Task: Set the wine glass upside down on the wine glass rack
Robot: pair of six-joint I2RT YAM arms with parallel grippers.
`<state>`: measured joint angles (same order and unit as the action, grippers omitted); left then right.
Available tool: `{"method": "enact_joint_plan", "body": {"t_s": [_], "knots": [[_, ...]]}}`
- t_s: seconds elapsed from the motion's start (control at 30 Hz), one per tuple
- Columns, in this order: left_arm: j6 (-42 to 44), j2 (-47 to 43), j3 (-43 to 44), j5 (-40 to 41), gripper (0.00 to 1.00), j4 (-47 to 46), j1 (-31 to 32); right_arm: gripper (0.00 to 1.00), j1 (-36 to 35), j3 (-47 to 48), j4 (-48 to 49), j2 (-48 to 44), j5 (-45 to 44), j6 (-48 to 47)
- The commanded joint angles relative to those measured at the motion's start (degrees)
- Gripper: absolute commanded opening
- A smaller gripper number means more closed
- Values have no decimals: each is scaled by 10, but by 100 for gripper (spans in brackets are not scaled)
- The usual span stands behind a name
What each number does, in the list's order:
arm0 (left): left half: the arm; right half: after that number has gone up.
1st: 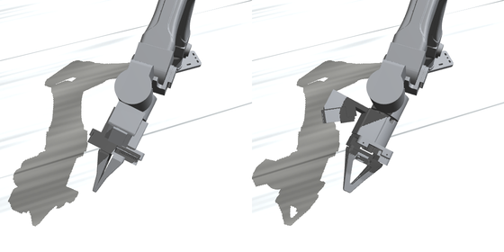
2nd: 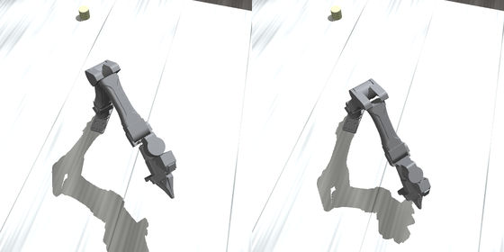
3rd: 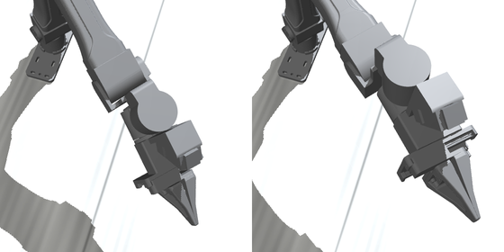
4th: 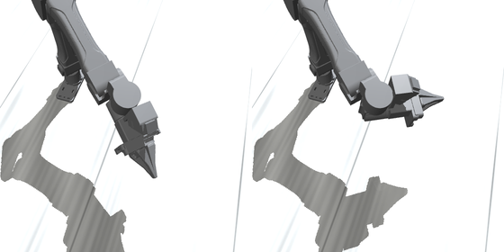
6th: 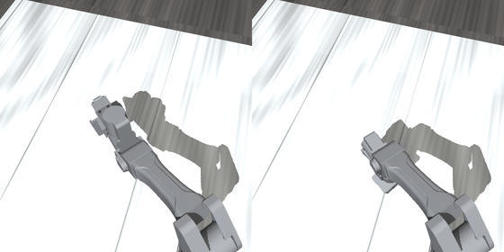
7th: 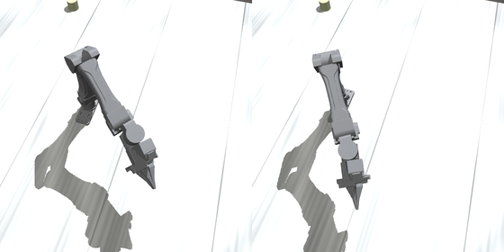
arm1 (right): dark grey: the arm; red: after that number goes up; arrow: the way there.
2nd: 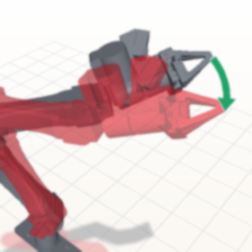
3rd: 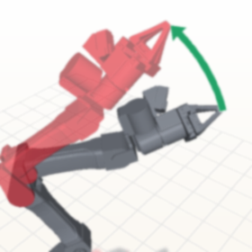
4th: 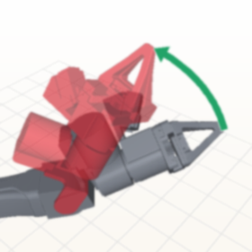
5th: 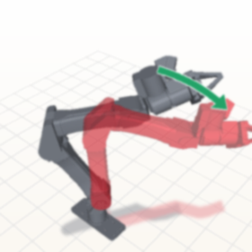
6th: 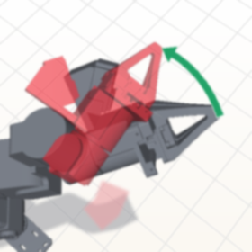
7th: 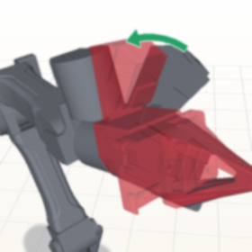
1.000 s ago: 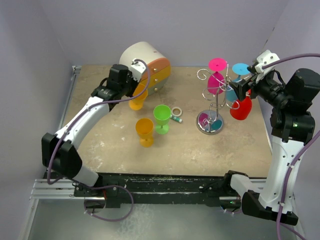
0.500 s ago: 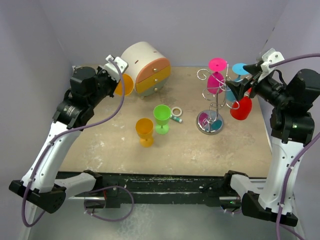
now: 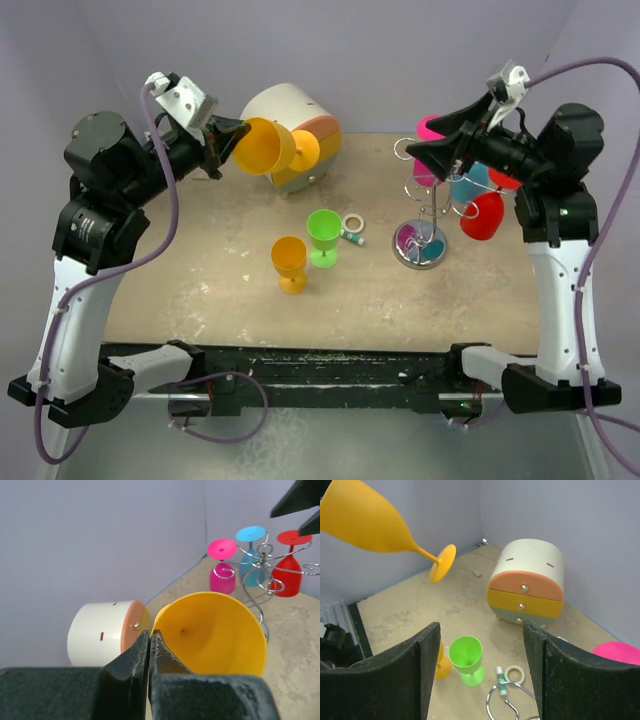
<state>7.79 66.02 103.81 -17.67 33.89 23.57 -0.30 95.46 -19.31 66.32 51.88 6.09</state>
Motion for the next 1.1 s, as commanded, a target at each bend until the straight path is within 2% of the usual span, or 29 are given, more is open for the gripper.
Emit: {"method": "enact_joint_plan", "body": {"t_s": [0.0, 0.2, 0.37, 0.47, 0.73, 1.0, 1.07], "knots": [[-61, 24, 28, -82, 0, -49, -4, 69, -62, 20, 48, 36, -37, 54], [-68, 37, 37, -106, 0, -67, -4, 69, -124, 8, 101, 97, -31, 102], [-64, 37, 36, -110, 0, -71, -4, 66, -170, 10, 110, 139, -65, 134], [-62, 36, 36, -114, 0, -72, -10, 64, -181, 4, 118, 147, -79, 158], [-61, 44, 28, -129, 0, -81, -19, 58, -209, -26, 166, 161, -41, 220], [-58, 45, 22, -137, 0, -88, -23, 42, -223, -27, 174, 178, -47, 238], [-57, 43, 19, -140, 0, -88, -23, 35, -227, -29, 177, 179, -48, 242]]}}
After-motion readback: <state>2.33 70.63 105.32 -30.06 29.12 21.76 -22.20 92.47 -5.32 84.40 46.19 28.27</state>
